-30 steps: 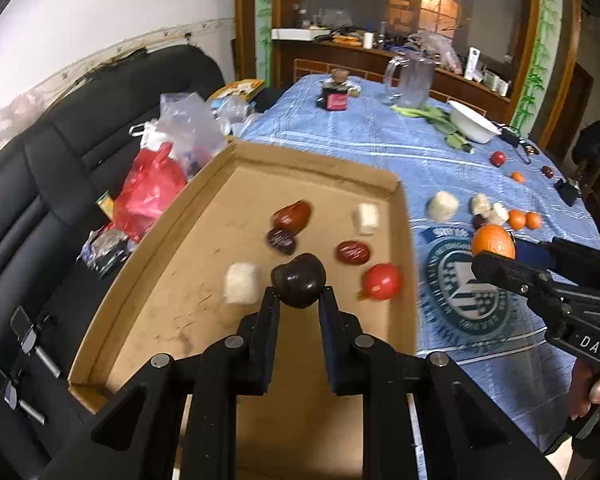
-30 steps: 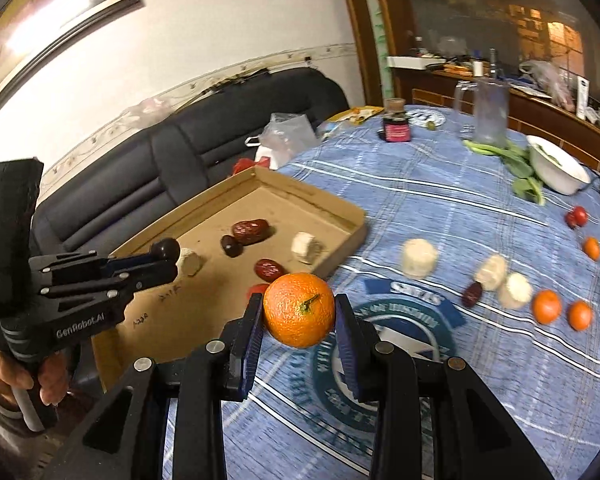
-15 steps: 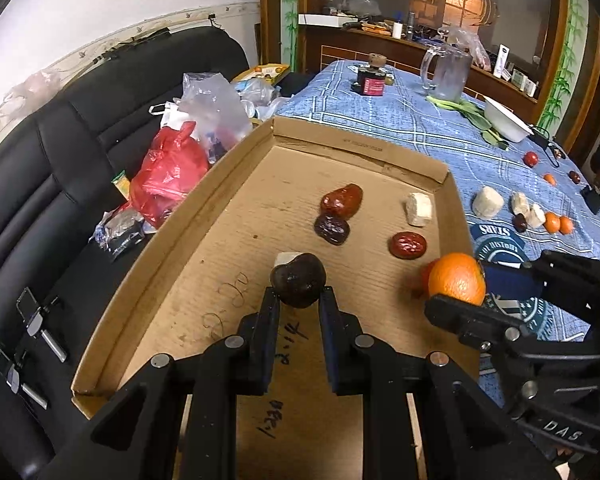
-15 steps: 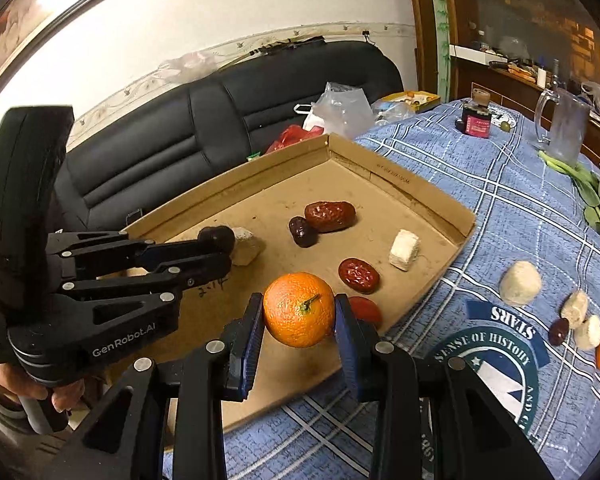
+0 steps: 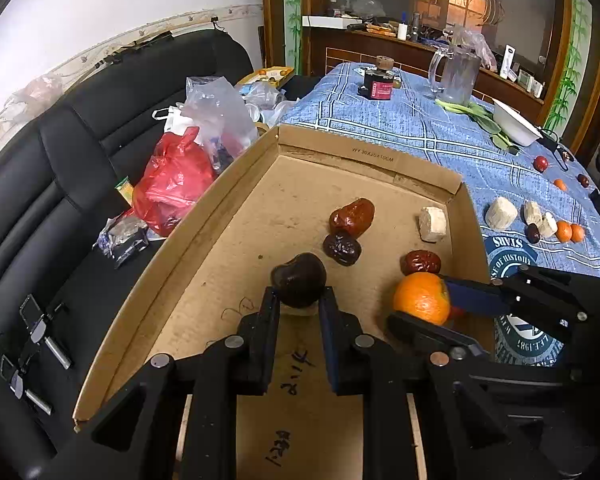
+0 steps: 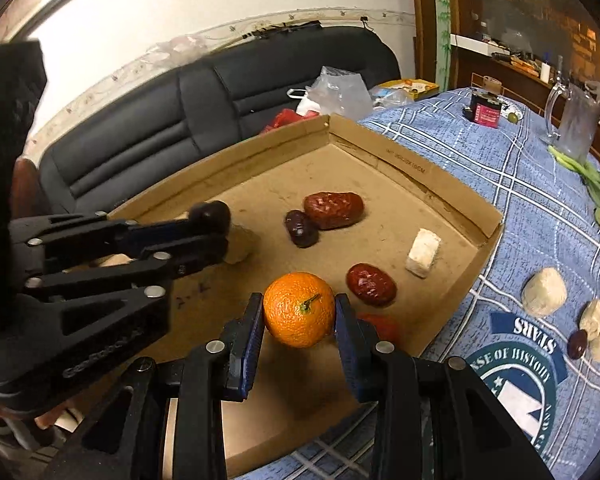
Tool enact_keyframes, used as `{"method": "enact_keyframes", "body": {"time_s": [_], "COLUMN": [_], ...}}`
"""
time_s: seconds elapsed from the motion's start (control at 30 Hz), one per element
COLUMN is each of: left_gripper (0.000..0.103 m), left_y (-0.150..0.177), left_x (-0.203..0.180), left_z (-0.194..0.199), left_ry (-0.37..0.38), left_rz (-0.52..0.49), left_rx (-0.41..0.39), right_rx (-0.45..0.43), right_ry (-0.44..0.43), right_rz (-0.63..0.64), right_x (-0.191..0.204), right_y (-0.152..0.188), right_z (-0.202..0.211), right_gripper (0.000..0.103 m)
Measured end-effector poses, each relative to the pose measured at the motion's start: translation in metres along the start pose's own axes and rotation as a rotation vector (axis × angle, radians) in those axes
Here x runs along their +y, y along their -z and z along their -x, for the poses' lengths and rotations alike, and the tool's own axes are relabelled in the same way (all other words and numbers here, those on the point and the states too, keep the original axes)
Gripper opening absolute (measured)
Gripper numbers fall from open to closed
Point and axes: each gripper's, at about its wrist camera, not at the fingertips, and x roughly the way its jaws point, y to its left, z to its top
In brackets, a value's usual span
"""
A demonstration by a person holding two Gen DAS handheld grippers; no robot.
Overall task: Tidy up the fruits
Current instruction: 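Carry the dark date and tangerine into the cardboard box and open both tools, then withdraw both open tools from the box back over the table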
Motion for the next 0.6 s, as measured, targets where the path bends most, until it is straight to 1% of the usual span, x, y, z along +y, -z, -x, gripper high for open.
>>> {"method": "enact_keyframes", "body": {"time_s": [0.2, 0.23, 0.27, 0.3, 0.37, 0.4, 0.47, 0.6], "left_gripper": [0.021, 0.024, 0.031, 0.035, 0.048, 0.051, 0.060, 0.061], "left_y": [-0.001, -0.001, -0.001, 0.000, 0.000, -0.001, -0.001, -0.001], "left_x": [0.004, 0.004, 0.006, 0.007, 0.010, 0.011, 0.011, 0.007], "left_z": [-0.002, -0.003, -0.004, -0.005, -0.003, -0.002, 0.001, 0.007], "left_ry": [0.010, 0.012, 0.013, 0.018, 0.026, 0.025, 0.012, 0.014], "left_rz": [0.009, 0.012, 0.018, 0.027, 0.044, 0.046, 0.040, 0.039], "left_rx": [-0.003, -0.001, 0.005, 0.010, 0.005, -0.003, -0.014, -0.026], "right_rx": [0.008, 0.007, 0.007, 0.005, -0.003, -0.013, -0.020, -0.033], "right_ry": [0.016, 0.021, 0.021, 0.019, 0.007, -0.002, -0.004, 0.005], "right_rz": [0.041, 0.049, 0.055, 0.058, 0.050, 0.046, 0.050, 0.057], "right_x": [0.007, 0.008, 0.009, 0.009, 0.009, 0.009, 0.009, 0.008], "right_y": [-0.003, -0.003, -0.003, -0.003, -0.002, -0.002, -0.002, 0.002], "right_z": [-0.009, -0.010, -0.011, -0.011, -0.008, -0.005, 0.000, 0.014], "right_gripper": [0.039, 0.040, 0.040, 0.042, 0.063, 0.067, 0.068, 0.068]}}
